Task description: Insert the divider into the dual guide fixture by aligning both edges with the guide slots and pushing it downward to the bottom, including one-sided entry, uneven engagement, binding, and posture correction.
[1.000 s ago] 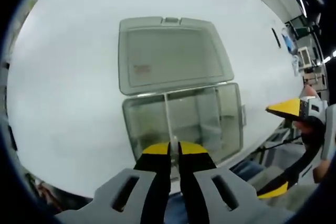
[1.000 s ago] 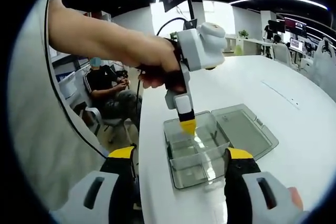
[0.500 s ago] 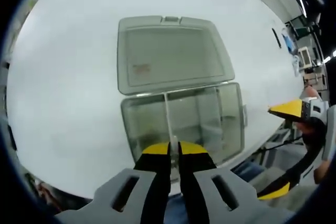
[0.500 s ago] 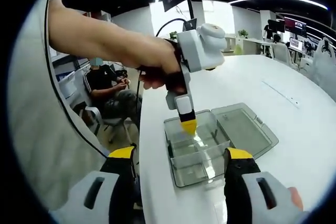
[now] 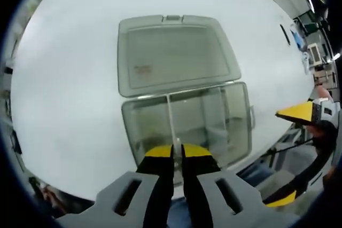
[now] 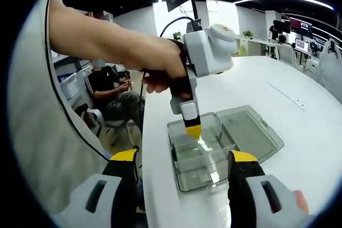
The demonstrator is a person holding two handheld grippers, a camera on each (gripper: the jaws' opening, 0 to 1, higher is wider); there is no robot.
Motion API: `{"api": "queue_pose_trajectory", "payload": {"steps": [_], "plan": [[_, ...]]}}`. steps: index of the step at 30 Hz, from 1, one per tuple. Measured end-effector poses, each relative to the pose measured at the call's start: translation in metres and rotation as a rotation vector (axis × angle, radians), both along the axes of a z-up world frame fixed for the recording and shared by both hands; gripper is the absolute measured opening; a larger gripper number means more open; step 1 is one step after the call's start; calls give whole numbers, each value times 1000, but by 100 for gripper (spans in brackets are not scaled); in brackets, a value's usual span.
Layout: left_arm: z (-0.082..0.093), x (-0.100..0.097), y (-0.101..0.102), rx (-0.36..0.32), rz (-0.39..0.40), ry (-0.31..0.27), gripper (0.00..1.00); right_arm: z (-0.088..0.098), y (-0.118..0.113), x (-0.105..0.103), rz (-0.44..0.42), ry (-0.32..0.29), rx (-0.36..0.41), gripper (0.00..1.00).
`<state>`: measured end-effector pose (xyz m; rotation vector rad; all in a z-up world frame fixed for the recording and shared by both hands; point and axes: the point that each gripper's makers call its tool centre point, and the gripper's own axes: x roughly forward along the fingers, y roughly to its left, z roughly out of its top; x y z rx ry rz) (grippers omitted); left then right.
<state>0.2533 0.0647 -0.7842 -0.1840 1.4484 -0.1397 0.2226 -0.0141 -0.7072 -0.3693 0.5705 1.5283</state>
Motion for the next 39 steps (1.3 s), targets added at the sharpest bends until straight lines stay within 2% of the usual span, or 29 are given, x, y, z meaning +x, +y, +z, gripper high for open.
{"api": "queue_pose_trajectory", "payload": {"steps": [39], "plan": [[-1, 1, 0, -17, 15, 18, 1, 0, 4, 3, 13, 3, -4, 64]]}}
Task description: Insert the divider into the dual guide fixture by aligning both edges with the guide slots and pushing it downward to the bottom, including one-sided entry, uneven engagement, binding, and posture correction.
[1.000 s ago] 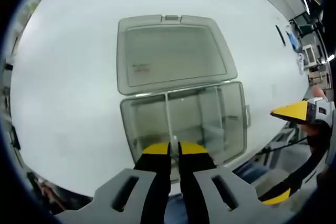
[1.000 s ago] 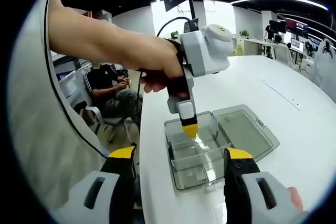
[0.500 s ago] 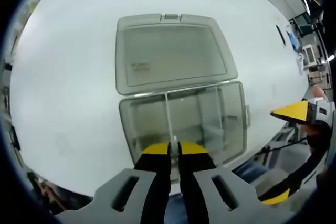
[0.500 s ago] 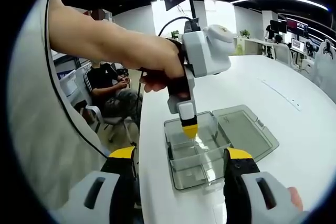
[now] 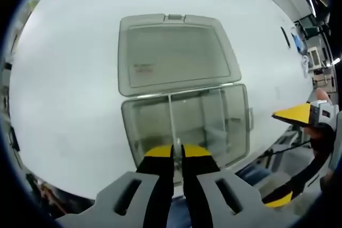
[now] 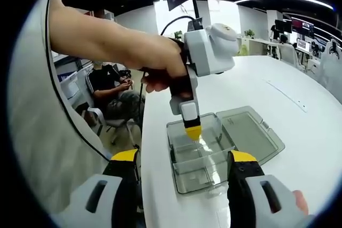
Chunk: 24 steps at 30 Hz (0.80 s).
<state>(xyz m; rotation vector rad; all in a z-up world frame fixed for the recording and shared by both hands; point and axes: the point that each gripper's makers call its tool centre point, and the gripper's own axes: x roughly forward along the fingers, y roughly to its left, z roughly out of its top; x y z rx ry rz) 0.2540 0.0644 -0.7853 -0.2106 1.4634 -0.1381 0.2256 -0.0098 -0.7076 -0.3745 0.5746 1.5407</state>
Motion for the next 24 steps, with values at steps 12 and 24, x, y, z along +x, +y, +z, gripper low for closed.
{"api": "queue_pose_trajectory", "payload": {"steps": [12, 24], "plan": [[4, 0, 0, -8, -11, 5, 1, -1, -1, 2, -1, 5, 0, 64], [2, -1, 0, -10, -12, 0, 1, -1, 0, 2, -5, 10, 4, 64]]}}
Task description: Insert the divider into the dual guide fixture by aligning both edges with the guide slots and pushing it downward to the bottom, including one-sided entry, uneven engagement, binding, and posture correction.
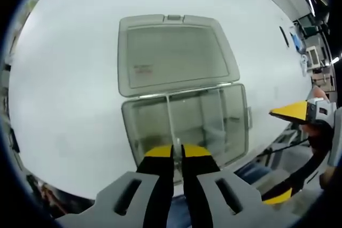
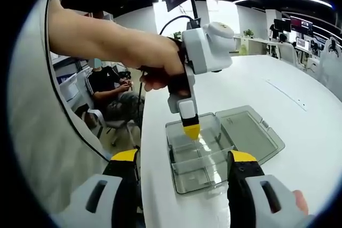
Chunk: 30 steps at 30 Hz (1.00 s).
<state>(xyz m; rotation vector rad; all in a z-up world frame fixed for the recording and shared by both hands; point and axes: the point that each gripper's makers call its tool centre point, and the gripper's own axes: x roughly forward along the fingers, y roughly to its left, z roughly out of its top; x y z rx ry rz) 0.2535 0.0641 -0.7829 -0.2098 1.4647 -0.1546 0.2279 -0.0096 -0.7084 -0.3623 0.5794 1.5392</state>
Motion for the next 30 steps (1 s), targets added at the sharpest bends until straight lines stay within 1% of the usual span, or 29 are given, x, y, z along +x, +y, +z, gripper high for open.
{"api": "queue_pose_trajectory", "payload": {"steps": [8, 12, 21, 26, 30], "plan": [[-3, 0, -1, 11, -3, -11, 1, 1, 0, 0, -2, -1, -1, 64], [-5, -1, -2, 25, -20, -18, 1, 0, -1, 0, -3, -1, -1, 63], [-7, -1, -2, 34, -35, -17, 1, -1, -1, -1, -3, 1, -3, 63], [-7, 0, -4, 55, -57, -12, 1, -1, -1, 0, -3, -1, -5, 63], [-8, -1, -6, 85, -87, -1, 1, 0, 0, 0, -2, -1, -5, 63]]}}
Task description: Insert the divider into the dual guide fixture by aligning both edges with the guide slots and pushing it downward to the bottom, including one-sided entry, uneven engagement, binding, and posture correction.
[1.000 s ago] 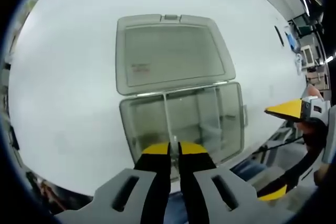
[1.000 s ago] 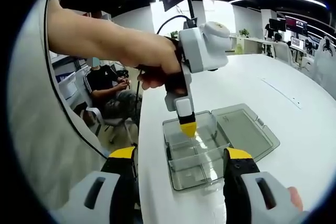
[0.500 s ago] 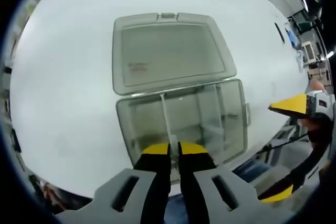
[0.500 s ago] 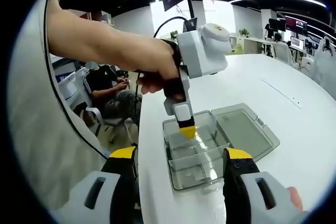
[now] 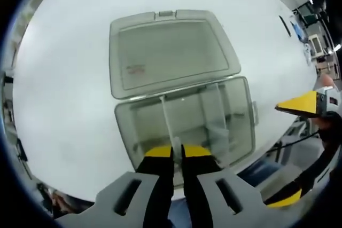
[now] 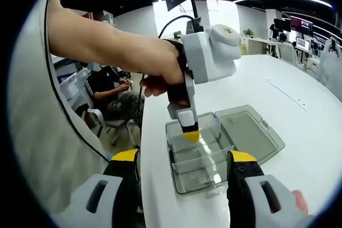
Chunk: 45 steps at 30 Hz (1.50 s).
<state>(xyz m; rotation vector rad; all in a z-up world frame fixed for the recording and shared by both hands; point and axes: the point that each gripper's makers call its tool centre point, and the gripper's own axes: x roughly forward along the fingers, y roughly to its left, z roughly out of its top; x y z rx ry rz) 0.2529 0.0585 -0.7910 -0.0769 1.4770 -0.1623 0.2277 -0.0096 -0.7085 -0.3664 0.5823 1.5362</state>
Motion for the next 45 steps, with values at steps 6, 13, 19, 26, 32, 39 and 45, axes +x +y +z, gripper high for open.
{"api": "queue_pose_trajectory", "payload": {"steps": [6, 13, 19, 26, 32, 39, 45], "plan": [[-3, 0, 0, 18, -16, 7, 1, 1, -1, 2, -3, -2, -1, 63], [-7, 1, 0, 30, -21, 14, 1, -1, -2, 2, -6, 1, -5, 63], [-11, 1, 0, 38, -26, 21, 1, -1, -3, 2, -5, 2, -7, 63], [-16, 1, -1, 48, -34, 30, 2, -2, -3, 2, -7, 3, -12, 63], [-16, 0, -1, 54, -38, 37, 2, -2, -3, 1, -5, 3, -13, 63], [-16, -1, -2, 68, -47, 46, 2, 1, -1, 0, 1, -4, -17, 63], [-16, -1, -2, 72, -54, 43, 2, 2, -3, -2, 3, -12, -31, 63]]}}
